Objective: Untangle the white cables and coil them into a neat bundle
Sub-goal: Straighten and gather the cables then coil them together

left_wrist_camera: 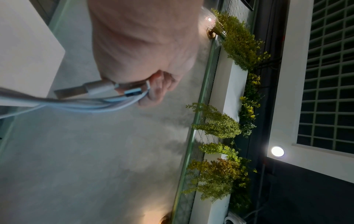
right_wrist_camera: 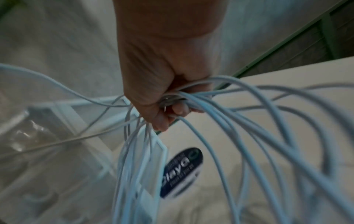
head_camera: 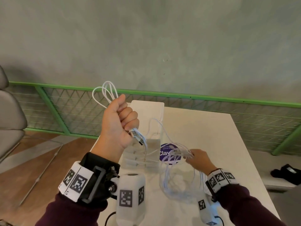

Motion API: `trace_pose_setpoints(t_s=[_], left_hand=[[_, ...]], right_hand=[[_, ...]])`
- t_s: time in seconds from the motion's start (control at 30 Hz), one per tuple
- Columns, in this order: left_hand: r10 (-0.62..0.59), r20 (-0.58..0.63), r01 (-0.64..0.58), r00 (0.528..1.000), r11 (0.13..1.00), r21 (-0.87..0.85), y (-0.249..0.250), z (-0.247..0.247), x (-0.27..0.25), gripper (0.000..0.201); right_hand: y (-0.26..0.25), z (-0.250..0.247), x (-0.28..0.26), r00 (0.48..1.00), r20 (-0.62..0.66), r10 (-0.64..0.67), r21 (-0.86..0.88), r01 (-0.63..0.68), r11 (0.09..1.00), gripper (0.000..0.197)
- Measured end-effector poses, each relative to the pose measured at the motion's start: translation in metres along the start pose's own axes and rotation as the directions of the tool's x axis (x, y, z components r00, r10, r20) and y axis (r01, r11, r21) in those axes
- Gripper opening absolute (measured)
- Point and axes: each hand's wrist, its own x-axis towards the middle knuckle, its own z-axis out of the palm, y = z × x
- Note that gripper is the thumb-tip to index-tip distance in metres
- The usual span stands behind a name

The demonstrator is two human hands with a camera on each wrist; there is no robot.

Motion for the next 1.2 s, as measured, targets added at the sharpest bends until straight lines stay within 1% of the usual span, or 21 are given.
trace_pose_setpoints(t_s=[0.07, 0.1, 0.13, 0.2, 0.27, 0.3, 0.43, 0.53, 0.63, 0.7, 0.73, 0.8, 0.83, 0.87, 0.9, 0.93, 0.97, 1.03, 1.1, 1.13, 1.2], left_hand=[[0.013, 0.025, -0.013, 1.0, 1.0, -0.008, 0.005, 0.004, -0.002, 0.054], [0.018, 0.039, -0.018, 0.999, 1.0, -0.014, 0.008, 0.006, -0.004, 0.053], [0.023, 0.055, -0.021, 0.998, 0.999, -0.025, 0.011, 0.008, -0.005, 0.052], [0.037, 0.086, -0.033, 0.996, 0.998, -0.054, 0.019, 0.013, -0.01, 0.051], [0.068, 0.119, -0.06, 0.991, 0.995, -0.076, 0.027, 0.017, -0.013, 0.051], [0.082, 0.139, -0.071, 0.987, 0.994, -0.084, 0.031, 0.019, -0.015, 0.05], [0.095, 0.236, -0.076, 0.967, 0.993, -0.091, 0.037, 0.029, -0.023, 0.041], [0.091, 0.271, -0.071, 0.958, 0.994, -0.081, 0.039, 0.036, -0.028, 0.04], [0.065, 0.255, -0.051, 0.965, 0.997, -0.062, 0.036, 0.037, -0.029, 0.043], [0.024, 0.215, -0.017, 0.976, 0.999, -0.035, 0.029, 0.035, -0.027, 0.048], [0.005, 0.187, -0.002, 0.982, 1.0, -0.014, 0.024, 0.033, -0.025, 0.05], [-0.014, 0.12, 0.01, 0.993, 0.999, 0.035, 0.01, 0.028, -0.022, 0.05], [-0.014, 0.088, 0.009, 0.996, 0.998, 0.058, 0.003, 0.025, -0.02, 0.049], [-0.013, 0.06, 0.009, 0.998, 0.997, 0.075, -0.003, 0.022, -0.018, 0.049], [-0.016, 0.038, 0.013, 0.999, 0.996, 0.086, -0.009, 0.02, -0.017, 0.049], [-0.02, 0.021, 0.018, 1.0, 0.996, 0.09, -0.014, 0.017, -0.016, 0.049], [-0.021, 0.007, 0.021, 1.0, 0.996, 0.09, -0.017, 0.016, -0.014, 0.05], [-0.003, -0.015, 0.004, 1.0, 0.996, 0.087, -0.021, 0.014, -0.012, 0.051], [0.034, -0.022, -0.032, 0.999, 0.997, 0.075, -0.019, 0.011, -0.011, 0.05], [0.049, -0.027, -0.048, 0.998, 0.997, 0.052, -0.015, 0.009, -0.01, 0.05], [0.08, -0.063, -0.082, 0.995, 0.996, -0.027, -0.002, 0.001, -0.007, 0.05]], right_hand=[[-0.002, -0.021, -0.002, 0.991, -0.118, -0.065, 0.04, 0.07, 0.997, 0.014], [-0.002, -0.028, -0.004, 0.986, -0.125, -0.111, 0.029, 0.115, 0.993, 0.013], [-0.002, -0.033, -0.008, 0.984, -0.086, -0.158, -0.002, 0.159, 0.987, 0.013], [0.0, -0.037, -0.018, 0.977, 0.1, -0.19, -0.034, 0.194, 0.98, 0.026], [0.006, -0.035, -0.025, 0.957, 0.251, -0.144, -0.057, 0.163, 0.985, 0.044], [0.01, -0.034, -0.028, 0.95, 0.291, -0.114, -0.118, 0.154, 0.981, 0.046], [0.027, -0.03, -0.031, 0.923, 0.379, 0.06, -0.33, 0.075, 0.941, 0.026], [0.031, -0.027, -0.031, 0.904, 0.376, 0.205, -0.469, -0.005, 0.883, 0.031], [0.013, -0.037, -0.032, 0.9, 0.409, 0.152, -0.477, 0.069, 0.876, 0.036], [-0.01, -0.049, -0.033, 0.922, 0.386, 0.01, -0.371, 0.145, 0.917, 0.033], [-0.023, -0.056, -0.033, 0.943, 0.328, -0.066, -0.255, 0.156, 0.954, 0.031], [-0.053, -0.071, -0.039, 0.976, 0.163, -0.148, 0.145, 0.124, 0.982, 0.03], [-0.07, -0.079, -0.045, 0.976, 0.132, -0.176, 0.408, 0.109, 0.906, 0.033], [-0.088, -0.086, -0.053, 0.964, 0.138, -0.228, 0.635, 0.09, 0.767, 0.037], [-0.104, -0.093, -0.061, 0.938, 0.163, -0.306, 0.779, 0.068, 0.624, 0.041], [-0.119, -0.097, -0.069, 0.899, 0.199, -0.391, 0.848, 0.042, 0.528, 0.044], [-0.133, -0.099, -0.076, 0.855, 0.232, -0.464, 0.874, 0.026, 0.484, 0.044], [-0.152, -0.094, -0.087, 0.786, 0.289, -0.546, 0.855, 0.045, 0.517, 0.03], [-0.159, -0.085, -0.091, 0.772, 0.315, -0.551, 0.808, 0.087, 0.583, 0.008], [-0.157, -0.08, -0.091, 0.781, 0.338, -0.525, 0.79, 0.067, 0.609, 0.003], [-0.145, -0.073, -0.088, 0.809, 0.378, -0.45, 0.713, 0.056, 0.699, 0.016]])
